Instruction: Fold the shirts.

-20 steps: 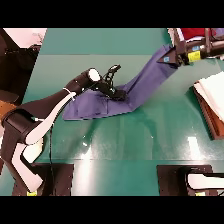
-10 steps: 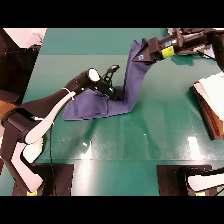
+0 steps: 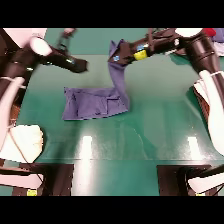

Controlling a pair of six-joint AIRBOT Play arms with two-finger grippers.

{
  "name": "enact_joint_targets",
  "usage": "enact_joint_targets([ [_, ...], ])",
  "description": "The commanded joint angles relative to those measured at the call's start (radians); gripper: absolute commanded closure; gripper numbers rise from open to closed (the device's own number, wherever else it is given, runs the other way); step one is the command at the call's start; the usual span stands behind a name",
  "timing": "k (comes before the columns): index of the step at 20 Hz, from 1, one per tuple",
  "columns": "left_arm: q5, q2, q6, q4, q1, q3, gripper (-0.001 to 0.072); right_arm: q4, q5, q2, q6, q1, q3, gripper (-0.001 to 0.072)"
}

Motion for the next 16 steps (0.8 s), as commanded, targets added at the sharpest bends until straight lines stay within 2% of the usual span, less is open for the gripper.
enact_joint_targets([
  [1, -0.024, 0.138, 0.004, 0.064, 0.148, 0.001, 0.0684, 0.002, -0.182, -0.08, -0.072, 0.135, 0.001, 0.0636],
  [4, -0.026, 0.195, 0.003, 0.064, 0.227, 0.001, 0.0684, 0.002, -0.335, -0.177, -0.122, 0.253, 0.002, 0.0612],
  [5, -0.03, 0.201, 0.003, 0.064, 0.24, 0.001, 0.0684, 0.003, -0.394, -0.209, -0.132, 0.287, 0.004, 0.0561],
  [6, -0.038, 0.204, 0.003, 0.064, 0.249, 0.001, 0.0684, 0.002, -0.435, -0.238, -0.145, 0.314, 0.014, 0.0469],
  [7, -0.049, 0.204, 0.003, 0.066, 0.249, 0.001, 0.0684, 0.002, -0.444, -0.268, -0.155, 0.334, 0.041, 0.0467],
  [11, -0.08, 0.204, 0.003, 0.066, 0.249, 0.001, 0.0684, -0.012, -0.307, -0.303, -0.158, 0.328, 0.113, 0.0447],
  [16, -0.163, 0.204, 0.004, 0.066, 0.249, 0.001, 0.0684, -0.116, -0.051, -0.116, -0.157, 0.117, -0.151, 0.0448],
])
